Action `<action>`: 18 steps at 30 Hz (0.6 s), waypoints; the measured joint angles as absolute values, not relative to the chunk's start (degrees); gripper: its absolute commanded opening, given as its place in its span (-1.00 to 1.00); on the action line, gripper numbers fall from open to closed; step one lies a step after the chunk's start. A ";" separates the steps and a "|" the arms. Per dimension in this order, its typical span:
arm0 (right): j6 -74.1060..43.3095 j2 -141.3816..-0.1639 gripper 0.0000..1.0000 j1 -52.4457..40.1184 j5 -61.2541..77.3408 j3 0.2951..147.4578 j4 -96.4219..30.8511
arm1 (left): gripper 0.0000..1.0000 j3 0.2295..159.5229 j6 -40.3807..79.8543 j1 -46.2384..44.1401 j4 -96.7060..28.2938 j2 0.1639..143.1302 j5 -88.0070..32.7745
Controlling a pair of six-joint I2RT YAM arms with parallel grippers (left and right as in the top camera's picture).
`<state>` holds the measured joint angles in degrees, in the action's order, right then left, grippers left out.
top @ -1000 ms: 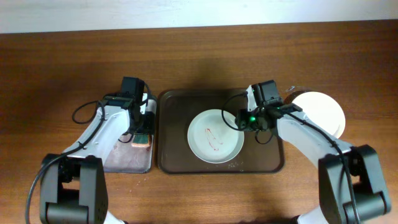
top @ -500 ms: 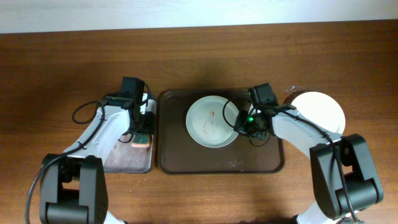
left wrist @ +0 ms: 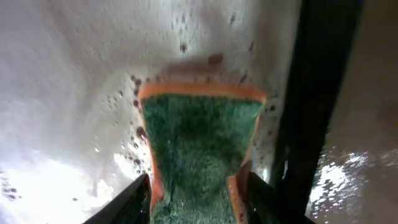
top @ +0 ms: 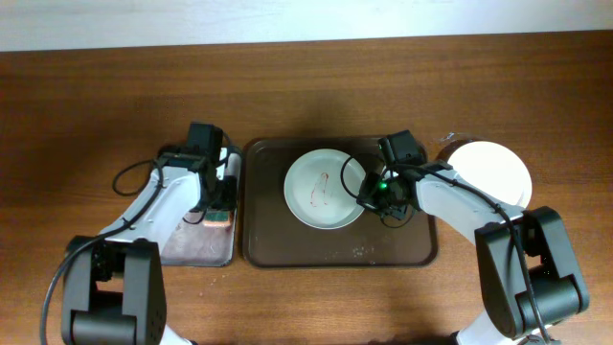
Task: Clean dirty plates on tray and stack at the side
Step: 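Dip the held sponge in the soapy water with the left gripper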
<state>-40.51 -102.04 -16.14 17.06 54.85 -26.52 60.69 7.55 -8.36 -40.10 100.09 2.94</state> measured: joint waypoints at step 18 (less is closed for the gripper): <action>-40.51 -101.95 -0.92 -16.21 17.23 54.85 -27.03 | -1.00 57.93 8.93 -8.36 -33.98 87.24 3.36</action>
